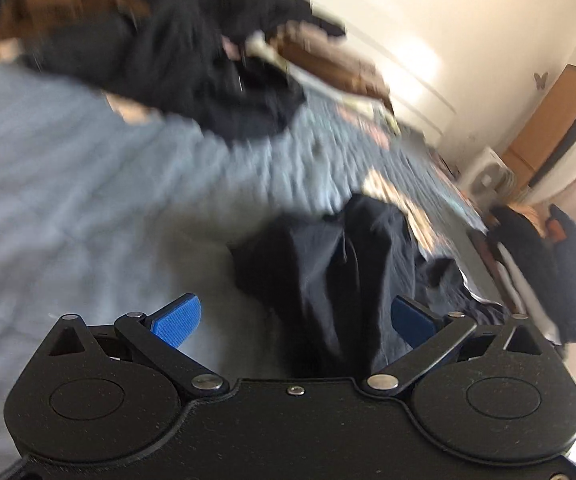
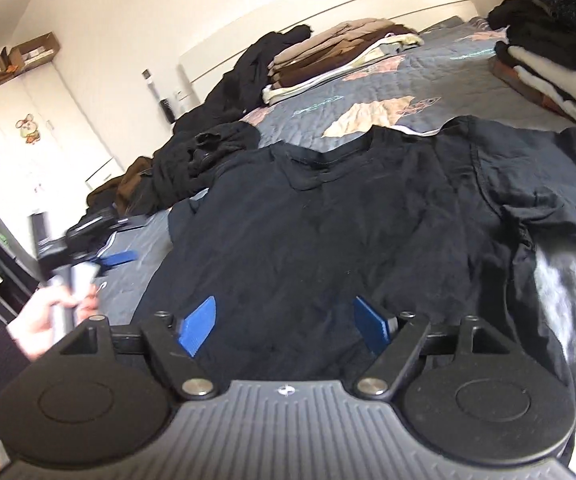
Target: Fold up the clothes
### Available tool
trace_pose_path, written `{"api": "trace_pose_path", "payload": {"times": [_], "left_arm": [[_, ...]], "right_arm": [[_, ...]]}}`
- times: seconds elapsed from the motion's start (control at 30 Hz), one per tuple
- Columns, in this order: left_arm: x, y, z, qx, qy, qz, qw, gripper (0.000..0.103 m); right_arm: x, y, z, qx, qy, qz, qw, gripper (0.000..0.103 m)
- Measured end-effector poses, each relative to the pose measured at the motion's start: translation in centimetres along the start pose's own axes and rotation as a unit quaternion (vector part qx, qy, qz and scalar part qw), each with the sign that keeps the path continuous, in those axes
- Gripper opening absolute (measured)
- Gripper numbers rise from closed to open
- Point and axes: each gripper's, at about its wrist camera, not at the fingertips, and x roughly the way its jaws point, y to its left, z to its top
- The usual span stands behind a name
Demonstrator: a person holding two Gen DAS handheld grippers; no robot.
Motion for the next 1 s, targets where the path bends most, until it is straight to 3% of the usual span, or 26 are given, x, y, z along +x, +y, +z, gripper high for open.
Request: {"api": "trace_pose_path", "payload": {"times": [0.2,0.27,0.33,0.4,0.43,0.47,0.57,0.63,0.73,0.83,0.9,0.93,0.97,1.0], "left_arm": [[3.5,0.4,0.1,0.012,0.020,0.006,0.9997,0.099],[4.4,0.8,0.2,0.001,0.024,0.001,0.9997,0.078],[5.4,0.6,0.3,-0.002,0.033,0.001,0.9995,0.071],[6.0,0.0,0.3,0.002,0.032,-0.006,0.9995,0.052],[6.1,-0.5,0.5,0.009,0.030,-0.005,0.9995,0.030],[6.1,-1.1,0.7,0.018,0.028,-0.001,0.9994,0.019],[4.7,-3.4,1.5,0.077,0.008,0.055,0.9955,0.008],[2.8,-4.7,2.3,0.105,-0.012,0.070,0.9920,0.005],[-0.6,-6.5,4.0,0.138,-0.041,0.091,0.9854,0.004],[-2.4,-8.1,5.3,0.180,-0.035,0.134,0.9739,0.006],[-2.8,-8.7,5.7,0.200,-0.011,0.156,0.9673,0.015],[-3.0,-8.7,5.5,0.209,-0.005,0.168,0.9634,0.031],[-3.3,-8.6,5.3,0.219,-0.005,0.180,0.9590,0.064],[-3.7,-8.3,4.8,0.230,-0.013,0.184,0.9554,0.083]], "right_arm": [[0.6,0.1,-0.2,0.002,0.008,0.012,1.000,0.076],[0.8,0.3,-0.2,0.001,0.012,0.015,1.000,0.076],[0.8,0.5,-0.2,-0.001,0.012,0.017,1.000,0.077],[0.8,0.6,-0.3,-0.001,0.012,0.020,1.000,0.077],[0.9,0.7,-0.3,-0.002,0.013,0.022,1.000,0.077],[1.0,0.8,-0.3,-0.005,0.013,0.023,1.000,0.077],[1.0,0.9,-0.3,-0.006,0.014,0.024,1.000,0.077],[1.0,0.8,-0.3,-0.003,0.013,0.025,1.000,0.077],[0.9,0.8,-0.3,0.000,0.010,0.030,1.000,0.077],[0.8,1.1,-0.2,0.003,0.008,0.036,0.999,0.077],[0.9,1.3,-0.3,0.000,0.010,0.038,0.999,0.077],[0.9,1.4,-0.3,-0.002,0.011,0.039,0.999,0.077],[0.9,1.5,-0.4,-0.003,0.012,0.040,0.999,0.077],[1.0,1.6,-0.4,-0.004,0.013,0.041,0.999,0.077]]}}
